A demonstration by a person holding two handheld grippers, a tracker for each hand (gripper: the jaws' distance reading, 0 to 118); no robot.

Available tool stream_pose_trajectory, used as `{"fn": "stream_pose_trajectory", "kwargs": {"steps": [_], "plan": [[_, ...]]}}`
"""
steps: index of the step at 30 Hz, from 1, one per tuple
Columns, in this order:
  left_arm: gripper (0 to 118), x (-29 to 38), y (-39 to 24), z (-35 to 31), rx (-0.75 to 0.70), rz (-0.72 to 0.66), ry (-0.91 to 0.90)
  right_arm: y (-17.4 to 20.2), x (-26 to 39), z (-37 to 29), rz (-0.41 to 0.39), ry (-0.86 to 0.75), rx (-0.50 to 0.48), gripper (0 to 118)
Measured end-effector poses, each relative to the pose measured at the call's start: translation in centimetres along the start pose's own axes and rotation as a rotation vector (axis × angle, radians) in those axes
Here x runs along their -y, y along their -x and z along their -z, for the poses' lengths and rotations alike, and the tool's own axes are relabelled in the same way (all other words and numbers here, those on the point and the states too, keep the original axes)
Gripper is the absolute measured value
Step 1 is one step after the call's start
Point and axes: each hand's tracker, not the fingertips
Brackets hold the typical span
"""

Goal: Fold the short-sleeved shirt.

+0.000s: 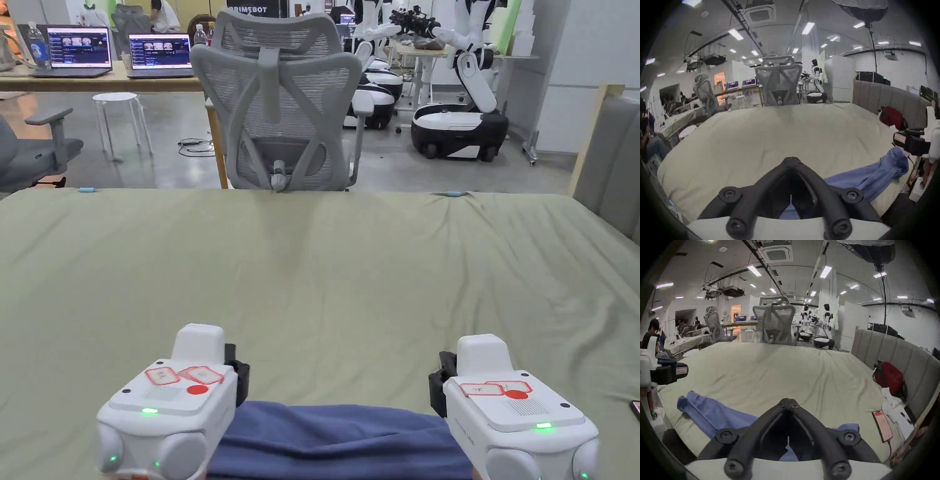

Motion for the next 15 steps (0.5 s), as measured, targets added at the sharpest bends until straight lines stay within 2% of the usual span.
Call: {"fn": "stream_pose_trajectory", "kwargs": {"steps": [3, 4, 5, 6, 7, 8, 10, 13, 14, 15], "plan": [[0, 2.3, 5.9, 0.5, 0.012, -0.25, 0.064, 0.5, 0.1, 0.1, -0.001, 0.013, -0.015, 0], [4, 3.4, 7.6, 0.6, -0.008, -0.316, 0.073, 0.7, 0.2, 0.2, -0.003, 0.015, -0.014, 0], [24, 4.7, 9.6, 0.6, -0.013, -0.393, 0.071, 0.9, 0.3, 0.5, -0.002, 0.019, -0.016, 0], [59, 5.9, 11.5, 0.7, -0.018, -0.464, 0.093, 1.2, 0.0, 0.1, 0.004, 0.026, -0.026, 0], [105, 7.0, 12.8, 0.9, -0.018, -0.517, 0.117, 1.4, 0.1, 0.3, 0.007, 0.031, -0.031, 0], [118, 8.4, 14.4, 1.5, -0.008, -0.586, 0.159, 1.8, 0.2, 0.5, 0.004, 0.034, -0.033, 0], [113, 10.2, 16.2, 1.8, 0.071, -0.72, 0.163, 2.2, 0.1, 0.7, -0.004, 0.039, -0.039, 0], [115, 13.4, 16.8, 4.3, 0.328, -1.034, 0.238, 2.8, -0.1, 1.0, -0.006, 0.047, -0.051, 0], [114, 14.1, 16.4, 5.0, 0.438, -1.108, 0.221, 2.9, -0.2, 1.0, -0.008, 0.048, -0.053, 0], [113, 14.0, 15.6, 5.5, 0.488, -1.136, 0.187, 3.0, -0.2, 1.0, -0.01, 0.048, -0.054, 0]]}}
